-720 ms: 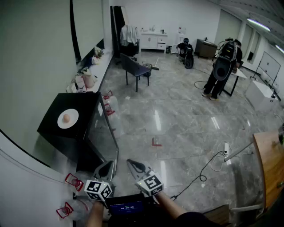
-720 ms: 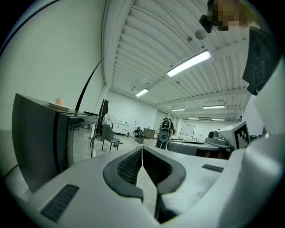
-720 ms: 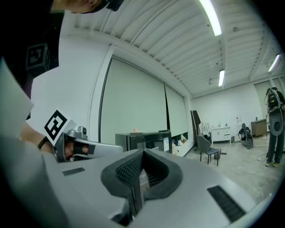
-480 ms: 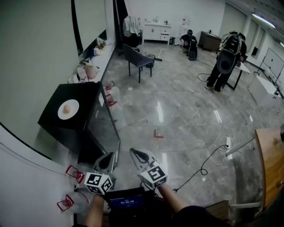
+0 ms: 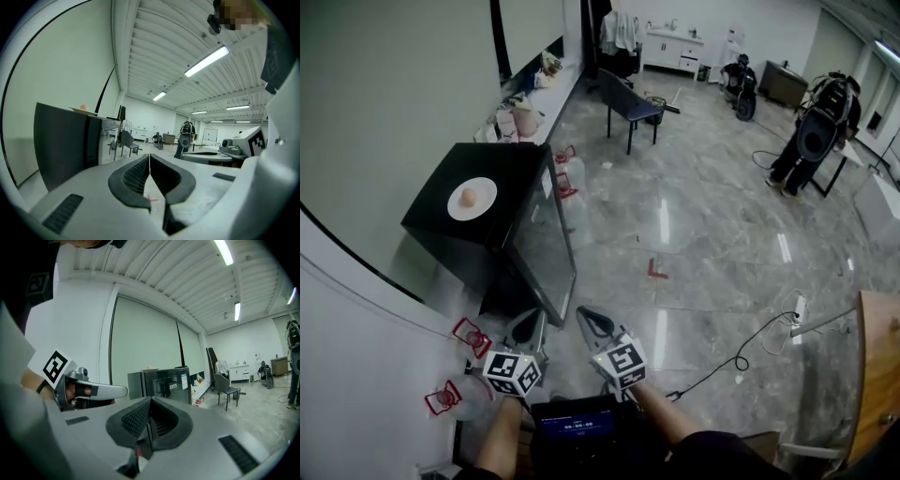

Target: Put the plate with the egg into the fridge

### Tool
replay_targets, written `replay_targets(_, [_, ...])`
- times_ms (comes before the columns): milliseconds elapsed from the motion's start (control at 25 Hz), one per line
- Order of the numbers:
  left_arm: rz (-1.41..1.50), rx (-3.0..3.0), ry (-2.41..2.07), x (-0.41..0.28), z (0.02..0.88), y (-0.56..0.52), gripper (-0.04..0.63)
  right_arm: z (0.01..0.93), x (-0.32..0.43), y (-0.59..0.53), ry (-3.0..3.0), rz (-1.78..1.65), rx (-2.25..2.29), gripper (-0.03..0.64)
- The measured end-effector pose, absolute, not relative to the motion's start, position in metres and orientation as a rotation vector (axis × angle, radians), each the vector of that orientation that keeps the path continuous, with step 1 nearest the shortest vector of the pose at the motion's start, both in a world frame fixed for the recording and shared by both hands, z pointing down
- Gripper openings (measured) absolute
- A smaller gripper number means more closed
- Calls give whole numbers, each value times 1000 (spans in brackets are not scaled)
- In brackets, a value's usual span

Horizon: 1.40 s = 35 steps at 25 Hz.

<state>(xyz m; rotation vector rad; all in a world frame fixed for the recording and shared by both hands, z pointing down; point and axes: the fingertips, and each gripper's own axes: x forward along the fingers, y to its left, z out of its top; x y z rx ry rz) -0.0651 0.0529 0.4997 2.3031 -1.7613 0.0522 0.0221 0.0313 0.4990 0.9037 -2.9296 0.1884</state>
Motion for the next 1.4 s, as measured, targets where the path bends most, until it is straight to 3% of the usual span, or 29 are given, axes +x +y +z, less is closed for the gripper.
replay_targets(520, [165,2383,-1670,-197,558,40,12,609,-153,1,-2680,253,1121,12])
replay_targets(640, [153,2412,-1621,-216,560,36,12,628,-169,-18,-2593,278,1241,22])
replay_targets(760, [151,2427,-1577,-231,566,33,12,645,-180,-35,-2527,304,1289,99])
replay_targets(1400, [163,2395,-1522,-255,598,14,12,653,-199,-81,-2460,212,1415,101])
